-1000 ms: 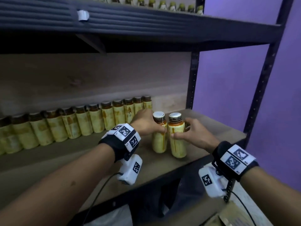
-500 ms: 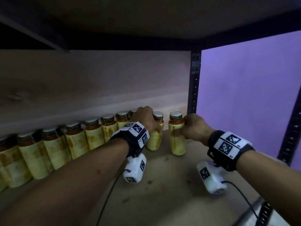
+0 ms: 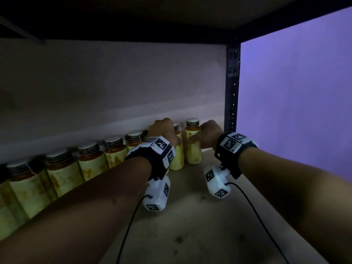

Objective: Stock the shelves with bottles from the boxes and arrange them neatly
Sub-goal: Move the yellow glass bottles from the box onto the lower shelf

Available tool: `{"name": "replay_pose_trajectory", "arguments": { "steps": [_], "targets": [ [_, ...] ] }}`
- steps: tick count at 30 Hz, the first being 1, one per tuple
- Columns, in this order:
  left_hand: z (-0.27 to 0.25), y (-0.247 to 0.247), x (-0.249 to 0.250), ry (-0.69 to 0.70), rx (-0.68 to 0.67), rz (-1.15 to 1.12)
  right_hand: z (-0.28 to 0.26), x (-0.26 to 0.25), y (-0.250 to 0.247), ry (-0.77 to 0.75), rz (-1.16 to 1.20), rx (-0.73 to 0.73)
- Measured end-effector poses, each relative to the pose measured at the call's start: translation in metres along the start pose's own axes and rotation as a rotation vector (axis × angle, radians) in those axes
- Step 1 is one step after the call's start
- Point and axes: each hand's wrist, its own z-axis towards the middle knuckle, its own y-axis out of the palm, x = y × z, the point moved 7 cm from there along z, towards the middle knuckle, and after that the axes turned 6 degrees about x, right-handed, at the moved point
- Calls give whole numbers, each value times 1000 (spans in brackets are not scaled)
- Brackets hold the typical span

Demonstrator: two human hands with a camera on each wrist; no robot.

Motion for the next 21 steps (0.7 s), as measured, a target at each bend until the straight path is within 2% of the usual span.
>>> {"name": "replay_pose_trajectory", "arguments": {
  "steps": [7, 12, 16, 21],
  "targets": [
    [-15, -8, 5, 31, -29, 90, -1, 2, 15, -16, 58, 11],
    [-55, -21, 2, 41, -146, -54, -26, 3, 8, 10, 8, -75],
    [-93, -56, -16, 92, -201, -35, -69, -15, -7, -130, -213, -67],
    [-166, -106, -62, 4, -298, 58, -164, -36, -11, -295, -427, -272]
  ]
}}
